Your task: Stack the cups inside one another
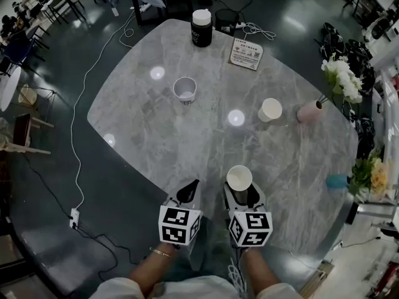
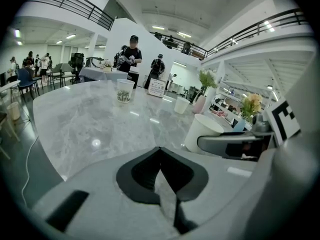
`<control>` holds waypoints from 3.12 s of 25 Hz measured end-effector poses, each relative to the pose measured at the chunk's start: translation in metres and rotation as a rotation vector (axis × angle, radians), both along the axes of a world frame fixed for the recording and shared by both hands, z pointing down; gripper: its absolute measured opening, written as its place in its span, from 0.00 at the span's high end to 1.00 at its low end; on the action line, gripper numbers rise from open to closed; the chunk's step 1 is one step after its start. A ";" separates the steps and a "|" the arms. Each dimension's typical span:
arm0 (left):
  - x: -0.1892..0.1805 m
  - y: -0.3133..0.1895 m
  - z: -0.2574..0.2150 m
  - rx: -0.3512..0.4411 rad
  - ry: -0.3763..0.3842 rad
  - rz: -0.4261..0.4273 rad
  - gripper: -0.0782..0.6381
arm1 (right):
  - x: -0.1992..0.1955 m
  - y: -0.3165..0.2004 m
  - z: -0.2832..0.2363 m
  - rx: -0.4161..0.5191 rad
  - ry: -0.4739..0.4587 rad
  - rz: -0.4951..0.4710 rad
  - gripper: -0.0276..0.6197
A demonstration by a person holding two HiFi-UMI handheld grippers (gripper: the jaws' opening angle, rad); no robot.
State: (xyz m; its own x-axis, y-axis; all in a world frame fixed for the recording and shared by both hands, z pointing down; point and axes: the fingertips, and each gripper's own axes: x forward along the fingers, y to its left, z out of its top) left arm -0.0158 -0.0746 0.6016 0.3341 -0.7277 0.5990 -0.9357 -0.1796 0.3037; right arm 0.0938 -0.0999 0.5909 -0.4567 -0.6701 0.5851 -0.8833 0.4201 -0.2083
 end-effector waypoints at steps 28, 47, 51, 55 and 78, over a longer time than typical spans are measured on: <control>-0.061 -0.047 -0.057 0.101 -0.050 -0.085 0.89 | -0.079 -0.074 -0.076 0.118 -0.033 -0.102 0.59; -0.119 -0.082 -0.068 0.115 -0.074 -0.152 0.89 | -0.154 -0.138 -0.093 0.164 -0.048 -0.209 0.59; -0.125 -0.092 -0.067 0.116 -0.060 -0.168 0.89 | -0.166 -0.153 -0.094 0.169 -0.056 -0.220 0.59; -0.131 -0.100 -0.067 0.110 -0.057 -0.184 0.89 | -0.175 -0.165 -0.094 0.167 -0.057 -0.238 0.59; -0.140 -0.132 -0.049 0.066 -0.057 -0.254 0.89 | -0.207 -0.211 -0.082 0.165 -0.058 -0.345 0.59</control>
